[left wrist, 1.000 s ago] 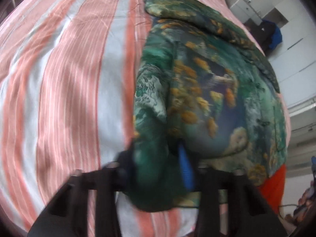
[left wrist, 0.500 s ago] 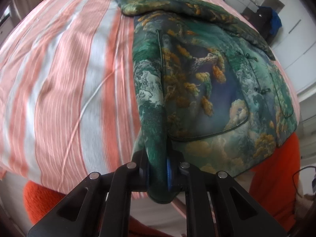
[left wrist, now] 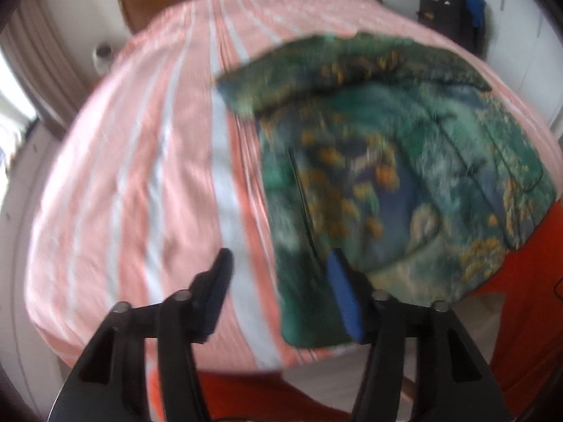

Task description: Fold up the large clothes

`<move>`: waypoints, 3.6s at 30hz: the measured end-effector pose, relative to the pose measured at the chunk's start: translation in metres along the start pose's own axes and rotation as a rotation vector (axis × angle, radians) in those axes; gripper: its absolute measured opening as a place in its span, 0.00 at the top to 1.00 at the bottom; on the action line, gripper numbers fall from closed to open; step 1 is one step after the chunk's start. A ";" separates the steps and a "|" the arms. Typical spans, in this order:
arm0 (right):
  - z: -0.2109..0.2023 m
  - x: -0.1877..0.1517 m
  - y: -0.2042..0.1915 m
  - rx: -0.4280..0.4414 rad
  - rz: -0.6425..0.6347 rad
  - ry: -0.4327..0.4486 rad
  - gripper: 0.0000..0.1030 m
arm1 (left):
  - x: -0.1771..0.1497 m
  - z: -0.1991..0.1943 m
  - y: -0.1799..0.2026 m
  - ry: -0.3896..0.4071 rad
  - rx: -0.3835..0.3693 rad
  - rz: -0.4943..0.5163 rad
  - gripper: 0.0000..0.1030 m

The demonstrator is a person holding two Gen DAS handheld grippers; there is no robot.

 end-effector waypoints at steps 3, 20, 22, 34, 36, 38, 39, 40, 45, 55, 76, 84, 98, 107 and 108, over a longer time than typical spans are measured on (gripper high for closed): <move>0.007 -0.001 -0.007 0.021 0.002 -0.019 0.00 | 0.056 -0.008 0.010 0.114 0.044 0.134 0.12; 0.022 -0.035 -0.020 0.070 -0.032 -0.114 0.00 | 0.206 0.227 0.046 -0.009 0.197 0.243 0.92; 0.028 -0.032 -0.015 0.065 -0.024 -0.125 0.00 | 0.210 0.208 0.022 0.060 0.110 0.116 0.94; 0.041 0.065 -0.034 0.151 -0.205 0.059 0.00 | 0.019 0.110 -0.301 0.146 0.042 -1.018 0.75; 0.059 0.097 -0.052 0.207 -0.286 0.120 0.00 | -0.011 0.108 -0.312 0.124 0.057 -1.072 0.53; 0.102 0.129 -0.078 0.195 -0.402 0.113 0.00 | -0.028 0.099 -0.314 0.119 0.113 -1.059 0.53; 0.124 0.139 -0.090 0.176 -0.457 0.103 0.00 | -0.032 0.095 -0.312 0.116 0.120 -1.032 0.51; 0.145 0.147 -0.104 0.158 -0.516 0.088 0.00 | -0.032 0.091 -0.307 0.108 0.119 -1.010 0.50; 0.265 0.168 -0.167 0.023 -0.764 -0.039 0.24 | -0.014 0.082 -0.262 0.073 0.094 -0.852 0.37; 0.228 0.252 0.013 -0.050 -0.111 0.040 0.84 | -0.008 0.041 -0.157 0.027 0.068 -0.511 0.31; 0.158 0.056 0.181 -0.072 0.342 -0.018 0.02 | 0.227 0.138 -0.160 0.035 -0.106 -0.362 0.05; 0.108 0.036 0.065 0.078 0.168 0.059 0.02 | 0.340 0.246 -0.116 -0.055 -0.278 -0.284 0.05; 0.125 0.022 -0.006 0.174 0.041 0.026 0.02 | 0.311 0.340 -0.130 -0.349 -0.323 -0.007 0.00; 0.123 0.023 -0.009 0.151 0.052 0.029 0.02 | 0.311 0.311 -0.131 -0.295 -0.059 -0.120 0.85; 0.123 0.023 -0.009 0.149 0.057 0.030 0.02 | 0.310 0.304 -0.136 -0.282 -0.033 -0.163 0.90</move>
Point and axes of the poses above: each gripper's, at about its wrist camera, not at the fingertips, and z roughly the way its jaws point, y to its right, x to its top, the point moved 3 cm from there along z, roughly the way its jaws point, and after that the axes turned 8 degrees about -x, right-handed, at the moved point
